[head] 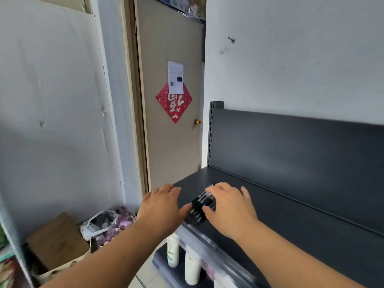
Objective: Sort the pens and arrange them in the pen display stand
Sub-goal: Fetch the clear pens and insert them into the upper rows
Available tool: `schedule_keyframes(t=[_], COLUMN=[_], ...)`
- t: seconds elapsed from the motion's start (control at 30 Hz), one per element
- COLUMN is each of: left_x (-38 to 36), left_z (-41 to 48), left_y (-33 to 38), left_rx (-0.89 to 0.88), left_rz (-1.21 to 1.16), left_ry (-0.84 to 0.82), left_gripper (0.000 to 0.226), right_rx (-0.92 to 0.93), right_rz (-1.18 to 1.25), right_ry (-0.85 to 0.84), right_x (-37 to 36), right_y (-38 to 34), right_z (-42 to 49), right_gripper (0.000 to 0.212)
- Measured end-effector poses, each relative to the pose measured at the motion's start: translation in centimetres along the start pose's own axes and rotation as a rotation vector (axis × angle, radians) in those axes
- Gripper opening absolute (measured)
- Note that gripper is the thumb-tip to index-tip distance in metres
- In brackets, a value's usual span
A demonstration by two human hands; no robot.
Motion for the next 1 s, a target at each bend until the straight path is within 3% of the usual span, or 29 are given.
schedule_keyframes(t=[0.37, 0.63, 0.73, 1.0], left_x=[-7.7, -9.0, -9.2, -10.5], left_z=[10.2, 13.5, 14.1, 15.1], left_y=[0.4, 1.4, 1.5, 1.1], left_rx=[-0.165, -0.342, -0.346, -0.278], left_rz=[-0.274, -0.389, -0.439, -0.561], left_ry=[-0.238, -0.348, -0.427, -0.65], left_gripper=[0.061, 0.04, 0.028, 0.037], right_rx=[-0.274, -0.482, -0.629, -0.942], right_rz=[0.011, 0.147, 0.228, 0.358], right_ry=[-0.079, -0.03, 0.008, -0.001], right_x=[-5.0, -5.8, -5.7, -6.1], right_y=[3.9, 3.9, 4.1, 3.1], right_z=[5.1, 6.3, 6.0, 4.9], right_gripper=[0.047, 0.042, 0.048, 0.045])
Point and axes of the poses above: each hand's wrist, its own z-axis towards the middle knuckle, its own x-axis out of the back of the hand, y = z × x, the point moved 7 cm from there along z, towards the middle knuckle
